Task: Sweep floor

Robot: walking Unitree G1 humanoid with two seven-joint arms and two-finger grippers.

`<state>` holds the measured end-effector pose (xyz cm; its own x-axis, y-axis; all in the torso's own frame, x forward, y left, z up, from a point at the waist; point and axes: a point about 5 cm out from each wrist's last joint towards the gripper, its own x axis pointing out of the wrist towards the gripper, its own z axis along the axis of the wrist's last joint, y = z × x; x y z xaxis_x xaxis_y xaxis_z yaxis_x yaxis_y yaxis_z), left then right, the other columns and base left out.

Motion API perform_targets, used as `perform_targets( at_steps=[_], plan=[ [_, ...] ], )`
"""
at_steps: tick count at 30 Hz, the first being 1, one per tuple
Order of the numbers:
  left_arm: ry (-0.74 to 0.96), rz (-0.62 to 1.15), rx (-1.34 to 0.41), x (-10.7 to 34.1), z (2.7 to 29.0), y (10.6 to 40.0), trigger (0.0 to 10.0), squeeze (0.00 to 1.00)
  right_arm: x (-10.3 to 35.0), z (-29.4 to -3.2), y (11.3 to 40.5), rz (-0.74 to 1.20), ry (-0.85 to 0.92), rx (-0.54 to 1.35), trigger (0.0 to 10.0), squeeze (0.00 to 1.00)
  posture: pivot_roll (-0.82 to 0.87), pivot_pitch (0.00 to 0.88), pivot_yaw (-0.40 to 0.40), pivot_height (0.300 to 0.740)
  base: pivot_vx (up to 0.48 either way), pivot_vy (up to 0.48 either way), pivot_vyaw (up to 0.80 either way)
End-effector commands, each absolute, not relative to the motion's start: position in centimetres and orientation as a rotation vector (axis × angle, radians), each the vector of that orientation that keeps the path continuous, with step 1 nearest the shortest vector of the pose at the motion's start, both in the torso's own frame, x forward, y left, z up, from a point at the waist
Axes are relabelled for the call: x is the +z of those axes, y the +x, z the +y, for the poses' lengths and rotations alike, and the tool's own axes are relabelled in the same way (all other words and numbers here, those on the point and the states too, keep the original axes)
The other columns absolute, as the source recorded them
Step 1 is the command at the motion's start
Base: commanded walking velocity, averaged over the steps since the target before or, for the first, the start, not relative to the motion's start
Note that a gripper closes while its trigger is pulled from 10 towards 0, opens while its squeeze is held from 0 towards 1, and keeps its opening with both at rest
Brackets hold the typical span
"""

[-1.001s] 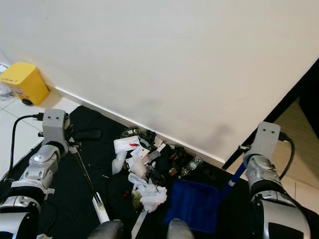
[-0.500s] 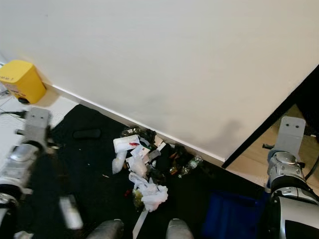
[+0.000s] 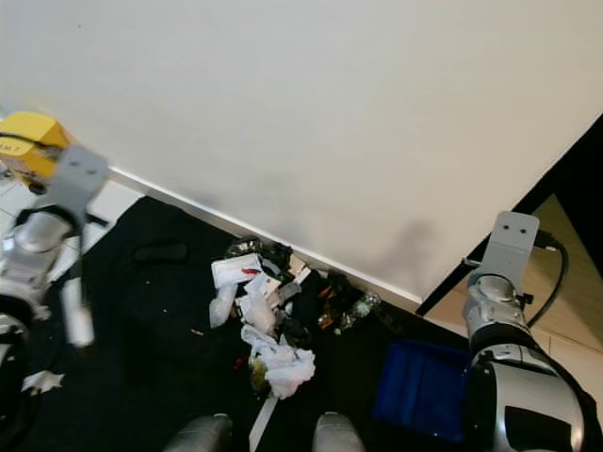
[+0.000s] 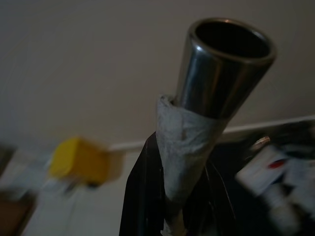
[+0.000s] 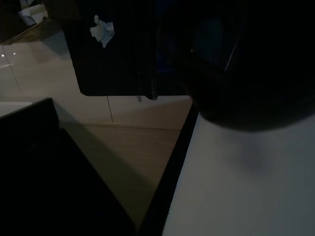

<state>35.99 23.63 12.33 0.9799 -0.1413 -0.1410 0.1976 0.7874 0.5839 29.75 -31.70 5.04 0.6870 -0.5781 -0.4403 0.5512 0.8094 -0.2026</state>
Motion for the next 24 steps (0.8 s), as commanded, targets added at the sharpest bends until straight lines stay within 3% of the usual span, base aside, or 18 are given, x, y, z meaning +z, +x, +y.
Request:
perform_targets(
  at_steps=[1,6,24],
  plan=[
    [0.634,0.042,-0.289,12.8,21.8,36.4,10.0,0.00,5.2,-30.2,30.7,0.460,0.126,-0.638,10.0,0.00,0.06,0.000,0.010,0.740,0.000,0.000,0.00],
    [0.678,0.058,-0.392,11.5,20.0,36.1,10.0,0.00,5.2,-29.7,31.0,0.453,0.104,-0.627,10.0,0.00,0.04,0.009,0.011,0.740,0.000,0.000,0.00],
    [0.612,0.075,-0.400,10.4,19.7,35.6,10.0,0.00,5.8,-27.8,32.0,0.341,0.141,-0.602,10.0,0.00,-0.01,0.085,0.005,0.740,0.000,0.000,0.00]
  ],
)
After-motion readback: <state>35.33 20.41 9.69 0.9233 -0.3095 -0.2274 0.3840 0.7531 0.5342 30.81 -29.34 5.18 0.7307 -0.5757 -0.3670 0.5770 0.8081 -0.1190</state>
